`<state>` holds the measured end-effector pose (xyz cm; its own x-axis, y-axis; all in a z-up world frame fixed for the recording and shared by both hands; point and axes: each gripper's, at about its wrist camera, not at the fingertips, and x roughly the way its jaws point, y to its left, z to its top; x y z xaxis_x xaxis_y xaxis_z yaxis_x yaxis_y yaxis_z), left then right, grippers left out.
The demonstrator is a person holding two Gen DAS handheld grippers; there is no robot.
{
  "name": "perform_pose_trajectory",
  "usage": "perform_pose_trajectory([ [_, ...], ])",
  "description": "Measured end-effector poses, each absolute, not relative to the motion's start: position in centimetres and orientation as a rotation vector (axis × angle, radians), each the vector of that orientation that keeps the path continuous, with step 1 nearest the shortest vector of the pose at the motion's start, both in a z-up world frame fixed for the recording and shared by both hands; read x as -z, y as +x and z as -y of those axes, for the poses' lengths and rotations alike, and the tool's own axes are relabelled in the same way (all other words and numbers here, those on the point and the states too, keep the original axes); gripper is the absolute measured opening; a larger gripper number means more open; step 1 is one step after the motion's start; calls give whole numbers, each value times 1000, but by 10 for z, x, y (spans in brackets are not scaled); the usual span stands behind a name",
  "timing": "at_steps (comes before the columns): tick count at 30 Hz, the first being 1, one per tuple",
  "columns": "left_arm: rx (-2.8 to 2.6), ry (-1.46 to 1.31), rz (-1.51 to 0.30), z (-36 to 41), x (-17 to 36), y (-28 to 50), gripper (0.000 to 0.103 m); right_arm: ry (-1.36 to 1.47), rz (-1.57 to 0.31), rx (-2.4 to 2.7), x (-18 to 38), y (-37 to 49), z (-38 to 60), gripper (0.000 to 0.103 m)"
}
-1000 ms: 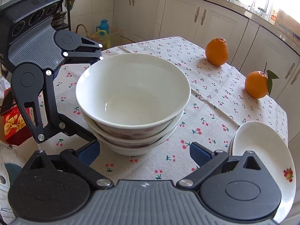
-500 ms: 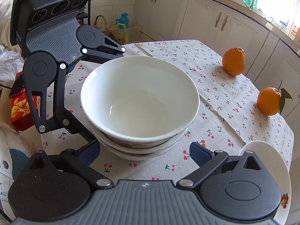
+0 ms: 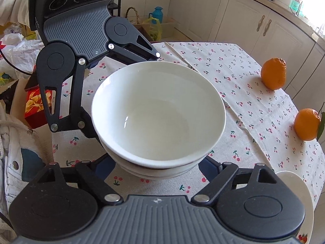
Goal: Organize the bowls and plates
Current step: 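Lift the bowl stack with both tools and lower it onto the plate stack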
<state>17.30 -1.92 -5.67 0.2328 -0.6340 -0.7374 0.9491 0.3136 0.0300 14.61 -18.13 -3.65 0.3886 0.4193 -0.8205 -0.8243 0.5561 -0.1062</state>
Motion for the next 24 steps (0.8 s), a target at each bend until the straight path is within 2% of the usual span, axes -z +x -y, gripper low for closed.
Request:
perform_pose_trajectory([
  [11, 1173, 577, -696, 22, 55, 173, 85, -563, -857, -880, 39, 153, 175, 91],
  [24, 1179, 571, -705, 22, 56, 175, 84, -532, -879, -900, 39, 159, 171, 91],
])
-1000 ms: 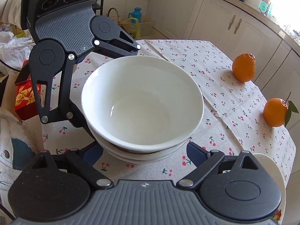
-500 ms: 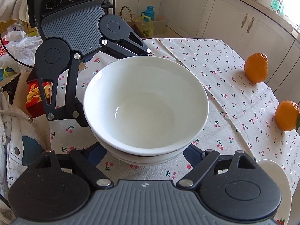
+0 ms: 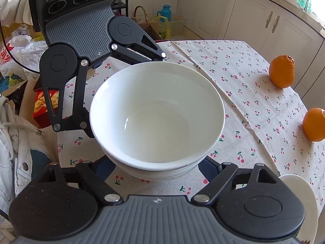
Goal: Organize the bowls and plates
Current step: 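Lift the bowl stack with both tools and lower it onto the plate stack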
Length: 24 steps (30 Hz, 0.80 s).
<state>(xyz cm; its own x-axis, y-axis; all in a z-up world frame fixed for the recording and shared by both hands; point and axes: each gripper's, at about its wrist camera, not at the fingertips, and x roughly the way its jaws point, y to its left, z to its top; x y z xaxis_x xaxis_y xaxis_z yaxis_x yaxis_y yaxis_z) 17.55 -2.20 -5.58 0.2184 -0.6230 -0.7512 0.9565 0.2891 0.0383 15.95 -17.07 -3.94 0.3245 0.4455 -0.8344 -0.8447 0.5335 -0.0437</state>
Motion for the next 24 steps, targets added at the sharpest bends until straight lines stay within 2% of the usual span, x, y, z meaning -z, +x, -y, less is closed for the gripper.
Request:
perform_pose_trajectory([
  [14, 1141, 550, -699, 36, 40, 163, 84, -526, -862, -913, 27, 153, 177, 90],
  [24, 1166, 554, -682, 83, 24, 159, 84, -510, -835, -873, 11, 128, 207, 90],
])
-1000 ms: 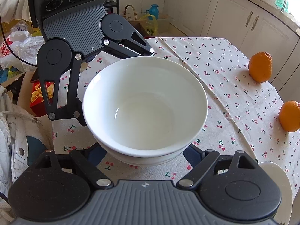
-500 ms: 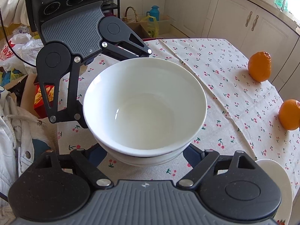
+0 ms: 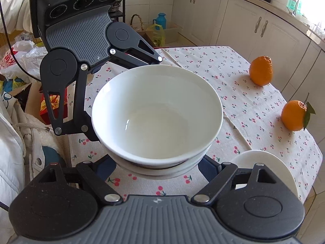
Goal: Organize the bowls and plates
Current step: 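Lift the bowl stack with both tools and lower it onto the plate stack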
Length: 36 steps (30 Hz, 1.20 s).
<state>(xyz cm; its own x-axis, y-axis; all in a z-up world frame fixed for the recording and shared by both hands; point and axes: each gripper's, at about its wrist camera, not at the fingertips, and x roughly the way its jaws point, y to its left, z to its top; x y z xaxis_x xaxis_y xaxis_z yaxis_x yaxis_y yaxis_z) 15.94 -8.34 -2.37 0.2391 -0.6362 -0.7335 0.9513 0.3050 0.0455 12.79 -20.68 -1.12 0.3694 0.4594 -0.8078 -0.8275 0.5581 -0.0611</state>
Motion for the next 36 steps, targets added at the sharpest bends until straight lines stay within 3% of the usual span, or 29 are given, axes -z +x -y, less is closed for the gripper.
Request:
perform_pose_trajectory([
  [17, 1254, 612, -601, 184, 18, 196, 84, -483, -809, -711, -3, 130, 301, 90],
  [36, 1259, 623, -636, 222, 44, 237, 83, -403, -852, -645, 25, 171, 342, 90],
])
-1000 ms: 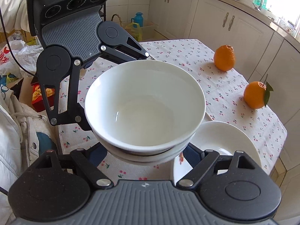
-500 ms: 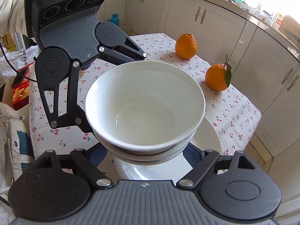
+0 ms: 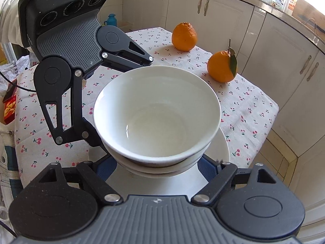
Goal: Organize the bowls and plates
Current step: 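Lift the bowl stack with both tools and lower it onto the plate stack, then open both tools and pull them away from the bowl stack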
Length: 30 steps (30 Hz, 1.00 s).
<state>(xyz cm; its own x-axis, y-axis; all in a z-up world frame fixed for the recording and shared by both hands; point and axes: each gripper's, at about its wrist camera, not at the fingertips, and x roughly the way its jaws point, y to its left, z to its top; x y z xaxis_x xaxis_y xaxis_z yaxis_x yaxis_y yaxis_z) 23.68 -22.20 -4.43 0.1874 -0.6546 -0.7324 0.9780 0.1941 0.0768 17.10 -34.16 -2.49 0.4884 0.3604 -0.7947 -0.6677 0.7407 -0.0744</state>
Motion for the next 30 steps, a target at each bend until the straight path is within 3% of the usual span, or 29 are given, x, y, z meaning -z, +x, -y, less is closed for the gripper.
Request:
perform_pose_trajectory([
  [13, 1231, 618, -623, 222, 46, 233, 84, -354, -849, -622, 26, 173, 346, 90],
  [15, 1208, 643, -599, 222, 46, 228, 92, -338, -847, -615, 26, 173, 347, 95],
  [17, 1194, 655, -573, 221, 43, 220, 93, -305, -847, -593, 25, 172, 348, 100],
  [24, 1086, 663, -499, 199, 33, 191, 99, -241, -866, -481, 17, 151, 345, 103],
  [30, 929, 490, -452, 163, 19, 159, 102, -196, -871, -284, 6, 117, 333, 103],
])
